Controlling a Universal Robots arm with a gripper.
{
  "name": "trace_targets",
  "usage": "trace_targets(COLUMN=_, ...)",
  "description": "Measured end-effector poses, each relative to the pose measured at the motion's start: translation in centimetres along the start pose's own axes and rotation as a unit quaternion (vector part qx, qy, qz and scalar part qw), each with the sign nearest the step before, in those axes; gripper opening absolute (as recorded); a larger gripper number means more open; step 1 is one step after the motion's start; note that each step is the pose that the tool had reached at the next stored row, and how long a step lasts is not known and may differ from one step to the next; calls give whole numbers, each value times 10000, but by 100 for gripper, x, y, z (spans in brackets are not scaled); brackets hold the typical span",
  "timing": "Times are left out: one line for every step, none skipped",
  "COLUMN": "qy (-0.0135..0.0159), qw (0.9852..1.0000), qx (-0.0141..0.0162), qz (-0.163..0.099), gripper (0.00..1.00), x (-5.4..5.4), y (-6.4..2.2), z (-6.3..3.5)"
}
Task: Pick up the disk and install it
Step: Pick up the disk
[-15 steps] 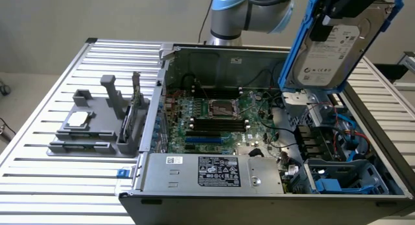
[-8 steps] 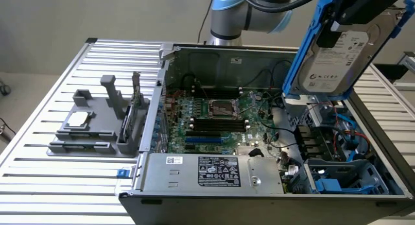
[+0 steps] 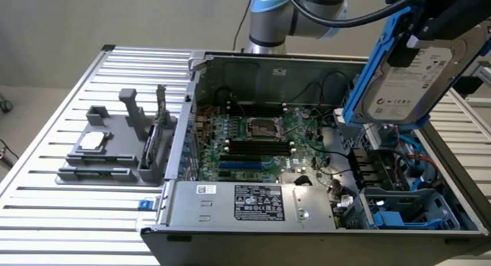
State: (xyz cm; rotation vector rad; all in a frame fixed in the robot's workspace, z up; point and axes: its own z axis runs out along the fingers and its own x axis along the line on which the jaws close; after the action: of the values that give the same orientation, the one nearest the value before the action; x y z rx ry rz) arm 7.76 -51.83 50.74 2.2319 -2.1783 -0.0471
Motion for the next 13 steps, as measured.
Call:
trace_targets(qy=0, qw=10000, qx=-7, qz=0, gripper=33, x=24, y=-17, z=-1)
trace_targets(qy=0, qw=10000, qx=-15, qz=0, gripper=33, x=47, y=-34, z=-1)
trace_targets(qy=0, qw=10000, qx=-21, qz=0, gripper=33, x=70, y=-53, z=-2)
trace_targets(qy=0, qw=10000, qx=-28, qz=0, gripper=33, x=93, y=-72, z=-4)
trace_targets(qy=-1, qw=10000, qx=-34, qz=0, gripper=33, x=115, y=-92, z=-4)
trace_targets(qy=-1, qw=10000, qx=-40, qz=0, gripper=33, x=139, y=-112, z=-4)
trace_targets(qy=-1, qw=10000, qx=-46, qz=0, gripper=33, x=162, y=-132, z=-6)
trace_targets(qy=-1, qw=10000, qx=-51, qz=0, gripper=33, x=185, y=-153, z=-7)
trace_targets(qy=-1, qw=10000, qx=-58, qz=0, gripper=33, x=211, y=-177, z=-8)
trace_targets(qy=-2, qw=10000, qx=-63, qz=1, gripper=33, x=234, y=-198, z=-9)
trace_targets(qy=-2, qw=10000, qx=-68, qz=0, gripper=33, x=258, y=-219, z=-10)
trace_targets(qy=-2, qw=10000, qx=-72, qz=0, gripper=33, x=285, y=-237, z=-10)
trace_targets(qy=-2, qw=10000, qx=-76, qz=0, gripper=33, x=314, y=-252, z=-11)
